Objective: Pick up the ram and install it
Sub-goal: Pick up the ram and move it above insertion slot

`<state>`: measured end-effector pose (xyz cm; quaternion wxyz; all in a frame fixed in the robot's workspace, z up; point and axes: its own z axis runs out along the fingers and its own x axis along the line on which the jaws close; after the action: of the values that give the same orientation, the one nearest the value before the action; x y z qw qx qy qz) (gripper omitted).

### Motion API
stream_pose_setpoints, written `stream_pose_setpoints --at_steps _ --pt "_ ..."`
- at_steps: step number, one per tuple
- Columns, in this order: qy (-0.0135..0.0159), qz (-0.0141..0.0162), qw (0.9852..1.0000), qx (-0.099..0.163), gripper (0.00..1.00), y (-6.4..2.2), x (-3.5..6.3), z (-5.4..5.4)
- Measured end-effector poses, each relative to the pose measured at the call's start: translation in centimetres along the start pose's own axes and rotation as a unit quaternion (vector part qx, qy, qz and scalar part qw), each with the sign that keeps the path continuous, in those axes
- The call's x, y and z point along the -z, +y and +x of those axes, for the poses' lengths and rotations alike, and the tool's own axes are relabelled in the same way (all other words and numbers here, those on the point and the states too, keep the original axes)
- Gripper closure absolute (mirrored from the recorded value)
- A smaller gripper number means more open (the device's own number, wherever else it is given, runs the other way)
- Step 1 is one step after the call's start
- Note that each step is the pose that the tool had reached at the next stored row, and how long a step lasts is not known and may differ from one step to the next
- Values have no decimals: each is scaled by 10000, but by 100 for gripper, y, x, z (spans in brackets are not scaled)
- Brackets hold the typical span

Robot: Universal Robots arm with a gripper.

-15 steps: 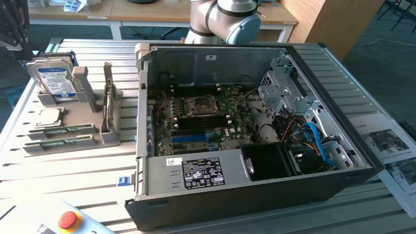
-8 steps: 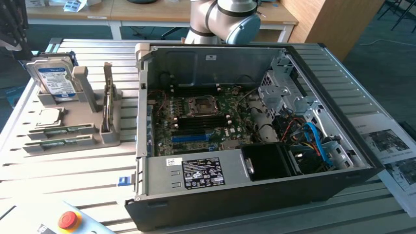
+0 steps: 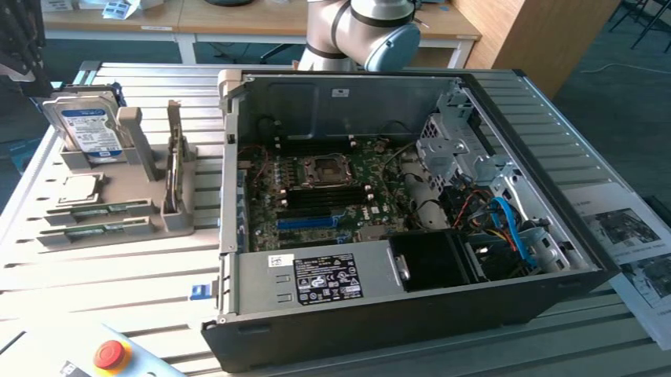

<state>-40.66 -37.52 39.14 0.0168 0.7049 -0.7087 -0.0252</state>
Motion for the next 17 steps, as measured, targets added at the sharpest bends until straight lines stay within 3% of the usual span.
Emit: stream_pose_setpoints --at_steps 9,14,17 --pt "0 67 10000 5 89 0 0 0" --pt "0 67 10000 4 89 1 -3 0" --pt "1 69 10000 7 89 -8 -134 2"
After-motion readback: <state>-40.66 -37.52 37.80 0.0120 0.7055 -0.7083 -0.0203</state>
